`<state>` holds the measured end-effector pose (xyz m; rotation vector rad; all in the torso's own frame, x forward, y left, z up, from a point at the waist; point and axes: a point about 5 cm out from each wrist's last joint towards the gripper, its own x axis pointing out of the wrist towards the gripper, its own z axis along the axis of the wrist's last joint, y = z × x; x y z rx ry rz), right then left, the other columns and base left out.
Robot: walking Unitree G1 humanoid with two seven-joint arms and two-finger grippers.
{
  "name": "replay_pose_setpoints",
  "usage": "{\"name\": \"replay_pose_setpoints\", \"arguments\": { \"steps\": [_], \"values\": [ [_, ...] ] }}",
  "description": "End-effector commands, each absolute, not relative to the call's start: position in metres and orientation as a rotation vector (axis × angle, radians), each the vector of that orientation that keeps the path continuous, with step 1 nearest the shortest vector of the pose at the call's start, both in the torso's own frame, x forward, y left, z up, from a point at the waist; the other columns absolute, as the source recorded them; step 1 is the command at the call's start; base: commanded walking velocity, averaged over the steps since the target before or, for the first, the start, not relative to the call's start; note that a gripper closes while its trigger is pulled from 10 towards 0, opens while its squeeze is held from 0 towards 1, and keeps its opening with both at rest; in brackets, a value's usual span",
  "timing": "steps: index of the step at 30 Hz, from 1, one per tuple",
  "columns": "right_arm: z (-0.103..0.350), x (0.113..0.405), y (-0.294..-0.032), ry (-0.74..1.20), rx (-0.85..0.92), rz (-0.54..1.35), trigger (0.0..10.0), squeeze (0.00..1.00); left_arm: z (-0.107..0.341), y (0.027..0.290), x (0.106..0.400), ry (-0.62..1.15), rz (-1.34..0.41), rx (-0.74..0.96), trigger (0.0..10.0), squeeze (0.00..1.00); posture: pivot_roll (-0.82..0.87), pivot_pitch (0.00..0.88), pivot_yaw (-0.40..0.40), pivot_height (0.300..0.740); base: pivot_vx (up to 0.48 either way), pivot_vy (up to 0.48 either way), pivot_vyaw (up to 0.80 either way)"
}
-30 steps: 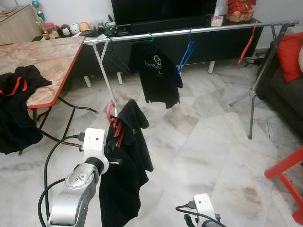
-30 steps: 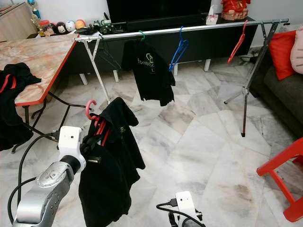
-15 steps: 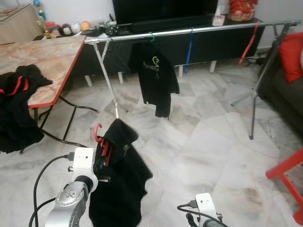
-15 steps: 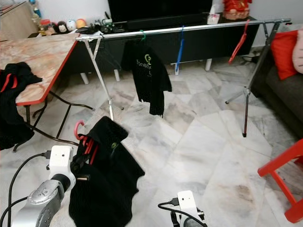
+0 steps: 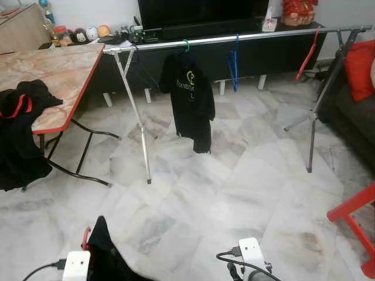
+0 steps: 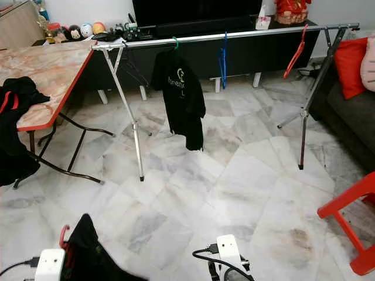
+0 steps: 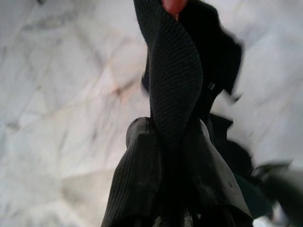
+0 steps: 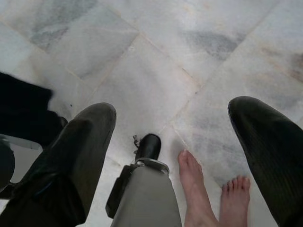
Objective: Hang hanger
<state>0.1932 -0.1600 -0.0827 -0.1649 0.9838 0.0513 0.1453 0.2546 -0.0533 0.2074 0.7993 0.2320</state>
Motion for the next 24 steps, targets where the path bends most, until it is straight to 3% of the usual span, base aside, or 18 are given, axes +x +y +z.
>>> {"name": "replay_pose_setpoints", "arguments": {
  "steps": [1, 7, 13, 20, 21, 22, 24],
  "values": [
    [-0.083, 0.192, -0.159, 0.982, -0.167, 0.046, 10.0, 0.00, -0.061, 0.271, 0.126, 0.855, 0.309, 0.253, 10.0, 0.00, 0.00, 0.007, 0.079, 0.740, 0.000, 0.000, 0.00],
    [-0.083, 0.193, -0.158, 0.971, -0.166, 0.041, 10.0, 0.00, -0.074, 0.275, 0.104, 0.942, 0.394, 0.215, 10.0, 0.00, 0.00, 0.005, 0.076, 0.740, 0.000, 0.000, 0.00],
    [-0.081, 0.195, -0.159, 0.914, -0.144, -0.010, 10.0, 0.00, -0.086, 0.264, 0.094, 0.986, 0.355, 0.198, 10.0, 0.00, -0.01, 0.001, 0.078, 0.740, 0.000, 0.000, 0.00],
    [-0.066, 0.207, -0.157, 0.669, -0.104, -0.013, 10.0, 0.00, -0.090, 0.261, 0.095, 0.971, 0.374, 0.185, 10.0, 0.00, -0.02, 0.000, 0.078, 0.740, 0.000, 0.000, 0.00],
    [-0.034, 0.252, -0.165, 0.507, -0.110, -0.007, 10.0, 0.00, -0.090, 0.261, 0.096, 0.969, 0.374, 0.184, 10.0, 0.00, -0.02, 0.000, 0.078, 0.740, 0.000, 0.000, 0.00],
    [0.027, 0.310, -0.173, 0.254, -0.130, 0.003, 10.0, 0.00, -0.091, 0.260, 0.096, 0.968, 0.372, 0.183, 10.0, 0.00, -0.03, 0.000, 0.079, 0.740, 0.000, 0.000, 0.00],
    [0.049, 0.325, -0.174, 0.157, -0.144, 0.006, 10.0, 0.00, -0.091, 0.260, 0.096, 0.967, 0.370, 0.182, 10.0, 0.00, -0.03, 0.000, 0.079, 0.740, 0.000, 0.000, 0.00]
  ]
}}
